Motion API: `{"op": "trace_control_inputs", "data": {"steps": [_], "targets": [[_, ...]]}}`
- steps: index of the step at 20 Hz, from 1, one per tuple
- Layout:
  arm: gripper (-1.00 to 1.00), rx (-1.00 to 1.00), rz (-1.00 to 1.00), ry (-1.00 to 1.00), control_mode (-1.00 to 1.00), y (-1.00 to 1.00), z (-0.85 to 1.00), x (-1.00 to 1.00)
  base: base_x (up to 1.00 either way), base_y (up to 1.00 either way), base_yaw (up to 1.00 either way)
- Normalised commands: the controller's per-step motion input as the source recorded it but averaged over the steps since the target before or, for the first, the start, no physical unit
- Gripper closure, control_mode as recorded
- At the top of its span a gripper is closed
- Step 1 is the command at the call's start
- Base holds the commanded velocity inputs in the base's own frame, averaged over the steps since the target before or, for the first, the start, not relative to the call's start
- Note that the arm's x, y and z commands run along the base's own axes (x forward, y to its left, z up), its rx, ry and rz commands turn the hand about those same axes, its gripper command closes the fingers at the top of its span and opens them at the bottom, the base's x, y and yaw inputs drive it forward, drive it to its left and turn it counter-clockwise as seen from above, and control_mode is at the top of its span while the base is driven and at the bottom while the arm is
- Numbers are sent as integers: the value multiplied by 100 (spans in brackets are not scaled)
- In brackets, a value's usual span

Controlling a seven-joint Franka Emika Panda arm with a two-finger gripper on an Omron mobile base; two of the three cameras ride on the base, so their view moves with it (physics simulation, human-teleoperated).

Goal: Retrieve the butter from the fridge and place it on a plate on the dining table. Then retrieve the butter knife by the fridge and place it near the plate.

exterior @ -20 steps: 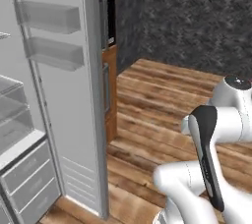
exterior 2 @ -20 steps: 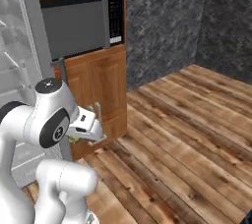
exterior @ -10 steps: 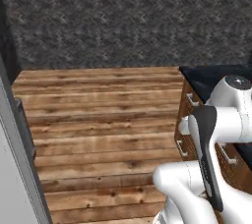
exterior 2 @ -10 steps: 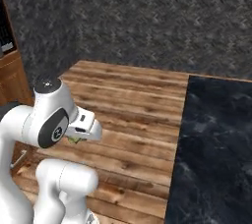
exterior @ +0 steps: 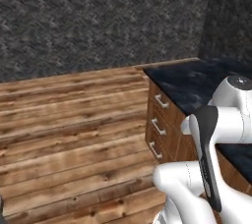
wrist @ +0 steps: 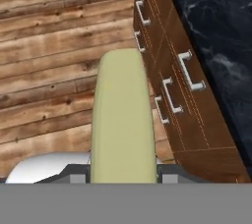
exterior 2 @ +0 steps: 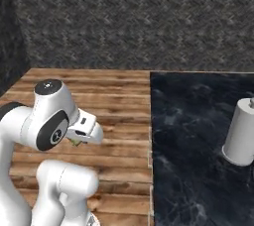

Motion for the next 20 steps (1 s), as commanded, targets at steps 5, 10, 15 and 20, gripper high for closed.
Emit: {"op": "trace_control_inputs", "data": {"steps": [5, 10, 15, 20], "targets": [[100, 0, 0, 0, 100, 0, 0, 0, 71, 21, -17], [100, 0, 0, 0, 100, 0, 0, 0, 100, 50, 0], [100, 0, 0, 0, 100, 0, 0, 0, 100, 44, 0], [100, 0, 0, 0, 100, 0, 0, 0, 100, 58, 0]]}}
